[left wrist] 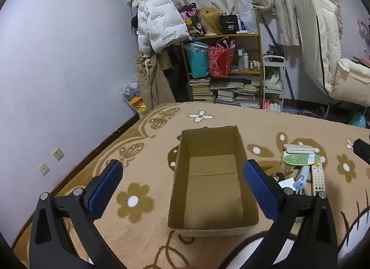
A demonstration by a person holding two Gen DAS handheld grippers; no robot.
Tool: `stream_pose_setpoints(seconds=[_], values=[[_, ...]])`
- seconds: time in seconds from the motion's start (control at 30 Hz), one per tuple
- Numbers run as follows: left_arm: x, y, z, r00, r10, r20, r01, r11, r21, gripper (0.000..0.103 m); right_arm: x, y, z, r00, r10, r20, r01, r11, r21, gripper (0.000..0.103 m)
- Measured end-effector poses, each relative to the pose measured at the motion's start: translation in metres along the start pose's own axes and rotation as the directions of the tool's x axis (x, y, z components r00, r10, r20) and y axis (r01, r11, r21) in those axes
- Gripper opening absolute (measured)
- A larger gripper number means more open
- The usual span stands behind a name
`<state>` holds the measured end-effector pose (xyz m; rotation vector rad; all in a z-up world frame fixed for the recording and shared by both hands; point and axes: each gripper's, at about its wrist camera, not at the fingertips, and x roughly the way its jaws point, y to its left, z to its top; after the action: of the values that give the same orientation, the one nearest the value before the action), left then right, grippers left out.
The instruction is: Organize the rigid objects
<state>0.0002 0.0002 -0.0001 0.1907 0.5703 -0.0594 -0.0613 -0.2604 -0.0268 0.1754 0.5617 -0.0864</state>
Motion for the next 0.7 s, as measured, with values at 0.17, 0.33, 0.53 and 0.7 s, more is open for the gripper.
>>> stream_pose_setpoints(seconds=[0.17,0.33,0.53,0.7], values=[[0.0025,0.0051,-0.0014,1.0,-0.021,0.013,0.021,1.0,0.015,0.103,-0.0001,0.0006,0.0,1.0,0.006,-0.001,-0.006,1.0,0.001,0.103],[-0.0006,0.0006,-0.0008,1.0,-0.001,0.011,0.001,1.0,0.015,0.103,-0.0016,0.0015,-0.0003,1.0,-0.003,0.003,0.003,1.0,-0.005,0.103],[0.004,-0.0016,-0.0016,1.0,0.001,0.009,-0.002,1.0,0.021,0.103,-0.0009,0.0015,0.0016,1.0,-0.007,0.005,0.007,1.0,-0.005,0.103],[0.0057,-0.0041,-0.0036,1.0,0.003,0.013,-0.003,0.999,0.035,0.103,-0.0016,0.0023,0.0025,1.0,-0.021,0.01,0.021,1.0,-0.007,0.103]])
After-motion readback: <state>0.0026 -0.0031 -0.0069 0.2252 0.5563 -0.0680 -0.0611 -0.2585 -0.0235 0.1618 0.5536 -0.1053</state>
